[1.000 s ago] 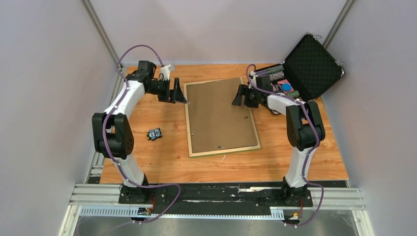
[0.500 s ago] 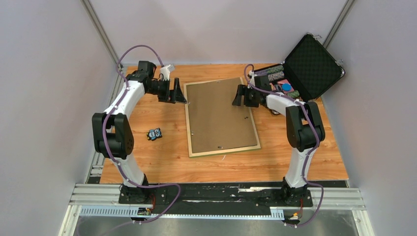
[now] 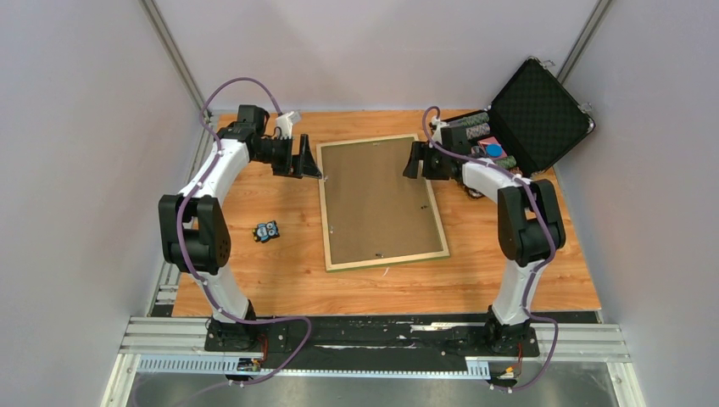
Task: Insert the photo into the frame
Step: Place the photo frame item in the photo frame.
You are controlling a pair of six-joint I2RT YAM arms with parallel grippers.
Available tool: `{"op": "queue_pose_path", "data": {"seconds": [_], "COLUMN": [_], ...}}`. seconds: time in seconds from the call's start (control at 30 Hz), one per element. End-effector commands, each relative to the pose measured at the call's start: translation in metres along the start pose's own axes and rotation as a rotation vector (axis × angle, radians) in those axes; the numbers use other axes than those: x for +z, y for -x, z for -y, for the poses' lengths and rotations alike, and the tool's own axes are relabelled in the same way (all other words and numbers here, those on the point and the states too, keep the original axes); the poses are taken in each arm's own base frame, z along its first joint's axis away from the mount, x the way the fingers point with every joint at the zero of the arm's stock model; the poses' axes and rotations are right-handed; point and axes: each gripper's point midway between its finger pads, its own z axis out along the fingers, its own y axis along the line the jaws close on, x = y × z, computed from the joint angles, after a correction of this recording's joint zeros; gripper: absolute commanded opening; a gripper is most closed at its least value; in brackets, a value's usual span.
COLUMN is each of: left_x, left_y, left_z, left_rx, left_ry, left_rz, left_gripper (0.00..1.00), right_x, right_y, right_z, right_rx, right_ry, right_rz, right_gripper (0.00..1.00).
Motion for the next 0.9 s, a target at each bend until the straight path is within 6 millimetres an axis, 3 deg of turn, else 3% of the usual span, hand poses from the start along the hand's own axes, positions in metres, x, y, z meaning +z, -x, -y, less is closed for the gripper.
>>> {"op": "queue_pose_path", "data": {"seconds": [0.0,0.27,0.57,0.87], "left_x": [-0.007,-0.008,0.0,0.03], "left_y": [0.008,0.009,0.014,0.02], "left_z": [0.005,0.002,-0.013,-0.042], "left_rx": [0.039,0.05,0.062,0.049], "left_ry": [-0.012,0.009,0.059,0.163], "left_rz": [0.03,0.041,0.066,0.046], "left_gripper": [0.98,1.0,1.0,1.0], "right_x": [-0.022,-0.026,-0.019,-0.016], "right_y": [0.041,0.044,0.03,0.01], "right_z": [-0.015,-0.007,0.013,0.01], "right_rx": [-0.07,-0.129,-0.242,-0.291], "right_ry": [0.005,-0.034,-0.084,-0.03], "right_rz": [0.117,0.146,0.141,0.114], "right_gripper": [0.74,0.74,0.72,0.71]}}
